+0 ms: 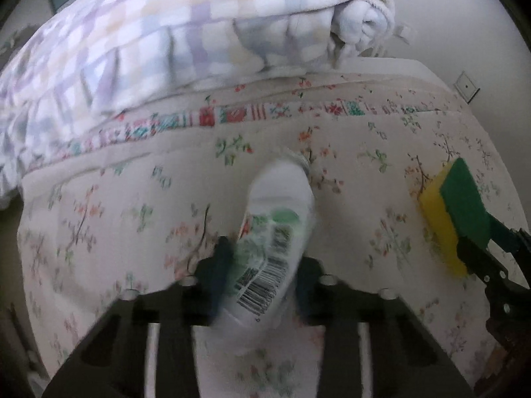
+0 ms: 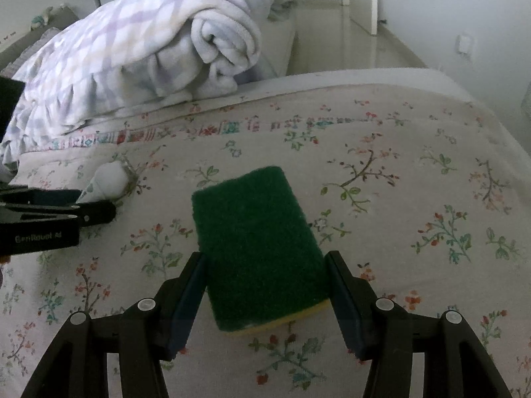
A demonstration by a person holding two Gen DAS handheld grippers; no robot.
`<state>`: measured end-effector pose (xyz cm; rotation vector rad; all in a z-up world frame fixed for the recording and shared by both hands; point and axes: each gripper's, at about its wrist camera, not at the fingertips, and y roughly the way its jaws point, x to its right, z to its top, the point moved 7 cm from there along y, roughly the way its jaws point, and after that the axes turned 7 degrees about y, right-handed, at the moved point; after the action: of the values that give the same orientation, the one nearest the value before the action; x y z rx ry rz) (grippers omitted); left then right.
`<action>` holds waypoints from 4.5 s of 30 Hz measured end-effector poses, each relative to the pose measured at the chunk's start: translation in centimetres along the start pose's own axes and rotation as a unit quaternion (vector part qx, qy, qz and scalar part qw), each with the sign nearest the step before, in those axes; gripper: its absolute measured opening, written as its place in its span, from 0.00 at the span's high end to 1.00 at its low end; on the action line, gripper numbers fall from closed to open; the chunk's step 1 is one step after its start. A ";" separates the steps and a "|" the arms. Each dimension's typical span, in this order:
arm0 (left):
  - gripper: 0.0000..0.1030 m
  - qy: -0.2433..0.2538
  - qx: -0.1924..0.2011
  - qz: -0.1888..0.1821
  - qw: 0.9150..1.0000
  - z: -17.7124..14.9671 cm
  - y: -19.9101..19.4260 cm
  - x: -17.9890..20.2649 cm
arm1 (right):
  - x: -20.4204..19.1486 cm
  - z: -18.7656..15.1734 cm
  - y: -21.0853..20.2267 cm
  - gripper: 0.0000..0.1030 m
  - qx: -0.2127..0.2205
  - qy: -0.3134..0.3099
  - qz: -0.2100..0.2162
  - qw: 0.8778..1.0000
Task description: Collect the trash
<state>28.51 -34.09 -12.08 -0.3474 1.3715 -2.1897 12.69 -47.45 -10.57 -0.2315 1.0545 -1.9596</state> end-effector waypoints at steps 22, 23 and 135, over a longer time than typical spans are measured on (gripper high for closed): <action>0.80 -0.130 0.017 -0.026 0.991 -14.5 -12.0 -1.6 | -4.0 -5.7 -7.1 0.40 -0.001 -0.070 0.016 0.997; 0.80 -0.136 0.019 -0.025 0.990 -15.4 -12.6 -2.0 | -4.6 -6.1 -7.5 0.40 0.000 -0.079 0.018 0.997; 0.00 -0.323 0.083 0.183 0.925 -32.1 -27.0 -4.9 | -18.7 -14.0 -17.0 0.00 -0.033 -0.176 0.142 0.974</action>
<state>9.24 2.21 -2.33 -0.6243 0.7982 -1.6482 6.30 -20.51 -2.36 -0.4240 0.8656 -1.5591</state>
